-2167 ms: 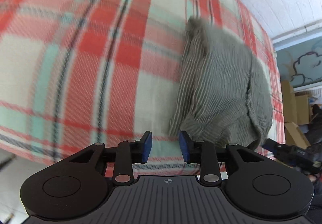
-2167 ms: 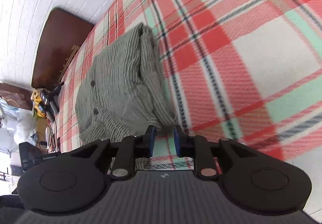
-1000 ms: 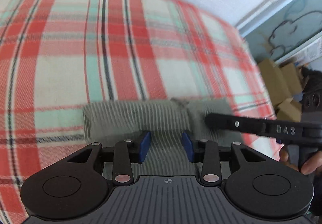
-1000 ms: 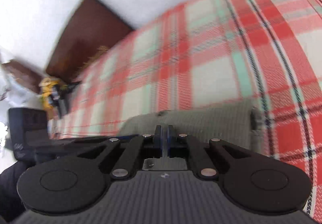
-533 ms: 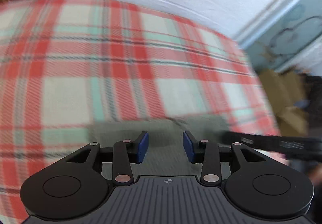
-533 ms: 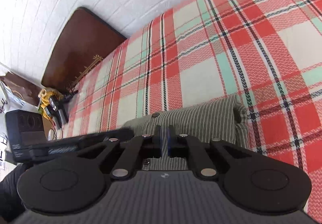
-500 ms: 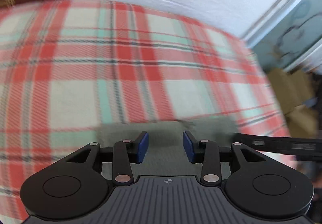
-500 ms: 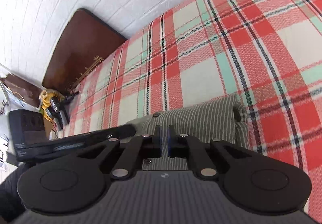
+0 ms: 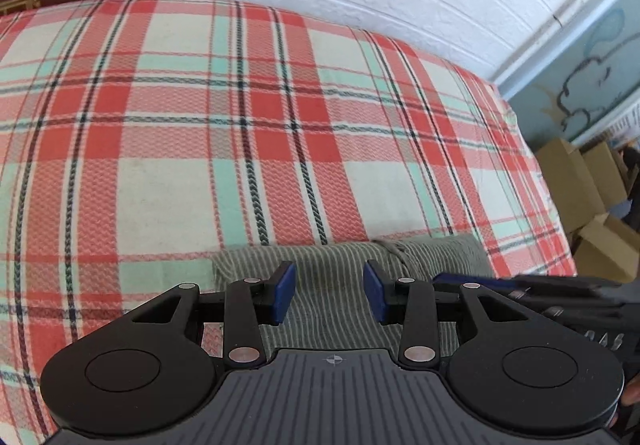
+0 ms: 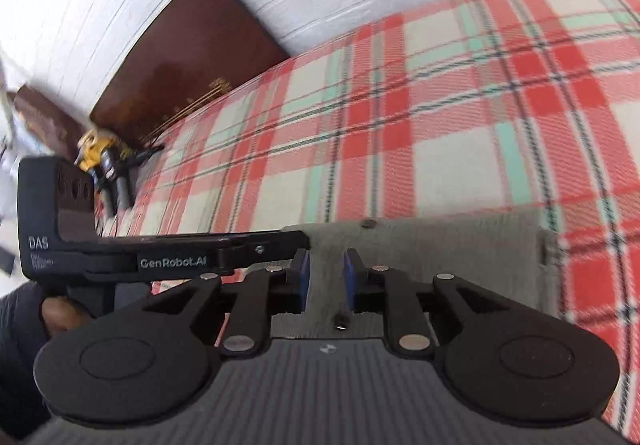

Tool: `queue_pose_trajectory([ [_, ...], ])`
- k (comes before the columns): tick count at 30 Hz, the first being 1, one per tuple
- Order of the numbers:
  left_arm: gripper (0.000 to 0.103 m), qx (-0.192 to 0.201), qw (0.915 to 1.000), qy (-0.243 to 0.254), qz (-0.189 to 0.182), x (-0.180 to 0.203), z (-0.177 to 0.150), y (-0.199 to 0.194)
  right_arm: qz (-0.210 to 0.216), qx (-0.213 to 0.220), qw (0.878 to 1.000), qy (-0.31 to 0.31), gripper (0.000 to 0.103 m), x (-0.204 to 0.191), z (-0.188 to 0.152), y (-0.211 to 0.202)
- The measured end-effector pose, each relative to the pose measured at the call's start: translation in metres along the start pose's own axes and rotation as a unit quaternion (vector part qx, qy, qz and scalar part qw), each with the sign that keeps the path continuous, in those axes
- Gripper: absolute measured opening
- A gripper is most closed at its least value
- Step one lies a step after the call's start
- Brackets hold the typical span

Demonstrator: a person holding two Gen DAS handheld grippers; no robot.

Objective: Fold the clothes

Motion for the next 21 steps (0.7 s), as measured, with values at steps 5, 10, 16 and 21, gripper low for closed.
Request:
queue_pose_trajectory([
  [5, 0.054, -0.033, 0.9993, 0.015, 0.005, -0.006, -0.011, 0.013, -0.021, -0.032, 0.999, 0.002, 0.016, 0.009, -0.004, 0.021],
  [10, 0.053, -0.029, 0.9995, -0.01, -0.005, -0.016, -0.014, 0.003, -0.006, -0.011, 0.999, 0.044, 0.012, 0.029, 0.006, 0.002],
  [16, 0.059, -0.017, 0.9993, -0.017, 0.027, -0.038, -0.02, -0.024, -0.043, 0.029, 0.997, 0.055, 0.037, 0.064, 0.015, -0.051],
  [21, 0.065, -0.041, 0.9953, -0.083, 0.028, -0.063, -0.047, -0.025, -0.079, 0.019, 0.994, 0.069, 0.062, 0.088, -0.005, -0.073],
])
Point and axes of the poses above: each gripper's, at about its wrist camera, not at the fingertips, and y roughly the way its jaws point, x to its right, z to its top, the point moved 2 cm from there along y, roughly the way its jaws point, and after that the axes turned 6 degrees about x, right-handed, at the moved point
